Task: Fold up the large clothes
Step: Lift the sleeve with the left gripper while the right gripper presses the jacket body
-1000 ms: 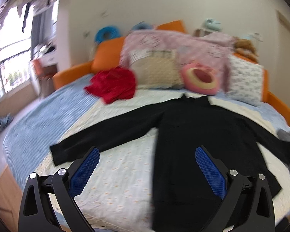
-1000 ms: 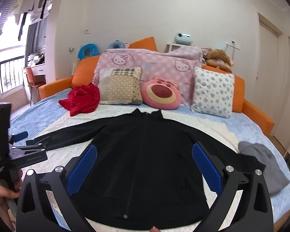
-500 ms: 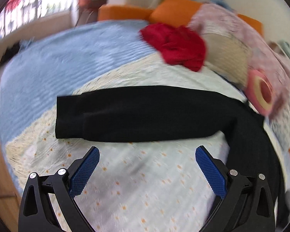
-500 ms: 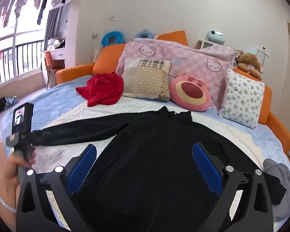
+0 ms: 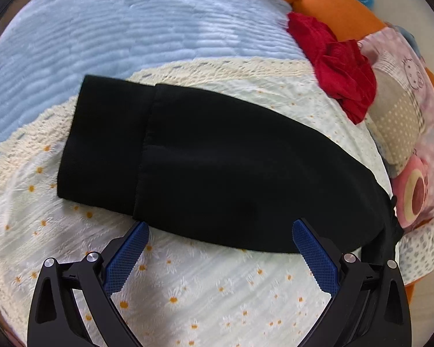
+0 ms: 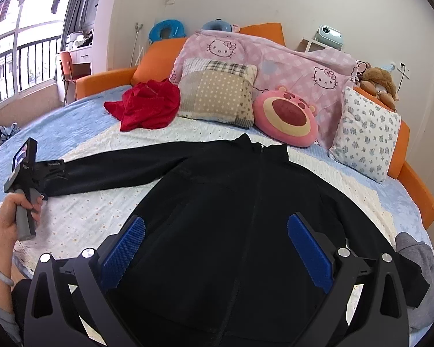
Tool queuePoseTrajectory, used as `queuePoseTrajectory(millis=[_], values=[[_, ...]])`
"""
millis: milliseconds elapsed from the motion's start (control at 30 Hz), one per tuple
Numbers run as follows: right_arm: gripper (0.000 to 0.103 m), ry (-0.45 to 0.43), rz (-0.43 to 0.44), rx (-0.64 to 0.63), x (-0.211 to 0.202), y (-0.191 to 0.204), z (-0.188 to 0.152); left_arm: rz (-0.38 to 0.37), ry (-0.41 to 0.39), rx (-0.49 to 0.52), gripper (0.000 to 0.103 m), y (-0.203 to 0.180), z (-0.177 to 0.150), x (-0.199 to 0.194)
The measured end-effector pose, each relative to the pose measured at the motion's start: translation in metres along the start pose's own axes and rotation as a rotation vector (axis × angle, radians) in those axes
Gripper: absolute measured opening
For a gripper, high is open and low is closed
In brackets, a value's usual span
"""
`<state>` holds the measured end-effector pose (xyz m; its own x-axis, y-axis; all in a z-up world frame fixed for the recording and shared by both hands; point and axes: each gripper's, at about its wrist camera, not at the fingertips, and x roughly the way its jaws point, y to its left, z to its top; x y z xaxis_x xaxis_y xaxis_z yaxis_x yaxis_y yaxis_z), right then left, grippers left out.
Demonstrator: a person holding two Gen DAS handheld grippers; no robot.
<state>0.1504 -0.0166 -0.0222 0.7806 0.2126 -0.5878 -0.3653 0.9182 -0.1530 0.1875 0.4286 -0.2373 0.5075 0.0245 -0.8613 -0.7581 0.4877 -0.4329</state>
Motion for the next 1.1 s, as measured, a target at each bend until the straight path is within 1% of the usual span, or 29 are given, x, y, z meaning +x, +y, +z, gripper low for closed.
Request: queuePoseTrajectory(millis=[167,300,400,467,533,667,833,933,1000,1033,1067,1100], values=[[0.098,0.008,0.01,-0.029,0.015,0.005,-0.002,0.014,-0.003,0.002,0.101,-0.008,0.006,0.004],[0.098,0.037,0.027,-0.02,0.03,0.007,-0.001,0.016,0.015,-0.044,0.101,-0.002,0.004,0.002],[0.098,0.042,0.033,-0.012,0.035,0.009,-0.001,0.07,-0.001,-0.058,0.101,0.002,-0.001,-0.005],[0.098,0.046,0.038,-0.013,0.038,0.01,-0.001,0.085,-0.006,-0.075,0.101,0.009,-0.001,-0.007],[0.098,0.051,0.041,-0.014,0.039,0.012,-0.003,0.066,-0.005,-0.093,0.101,0.015,0.002,-0.008],[0.098,0.062,0.038,-0.024,0.043,0.014,-0.008,0.081,-0.022,-0.094,0.101,0.019,0.013,-0.004],[0.098,0.076,0.03,-0.01,0.051,0.008,-0.012,0.089,-0.026,-0.106,0.101,0.02,0.022,-0.003],[0.098,0.069,0.039,0.011,0.066,0.001,-0.011,0.06,-0.068,-0.116,0.101,0.023,0.023,-0.009],[0.098,0.064,0.085,0.026,0.081,-0.002,-0.008,0.04,-0.097,-0.12,0.101,0.023,0.02,-0.011],[0.096,0.064,0.121,0.045,0.092,-0.005,-0.005,0.033,-0.108,-0.119,0.101,0.024,0.017,-0.012],[0.091,0.075,0.146,0.067,0.102,-0.008,-0.002,0.027,-0.117,-0.12,0.101,0.024,0.015,-0.012],[0.078,0.101,0.168,0.102,0.117,-0.013,0.001,0.011,-0.127,-0.122,0.101,0.025,0.012,-0.013]])
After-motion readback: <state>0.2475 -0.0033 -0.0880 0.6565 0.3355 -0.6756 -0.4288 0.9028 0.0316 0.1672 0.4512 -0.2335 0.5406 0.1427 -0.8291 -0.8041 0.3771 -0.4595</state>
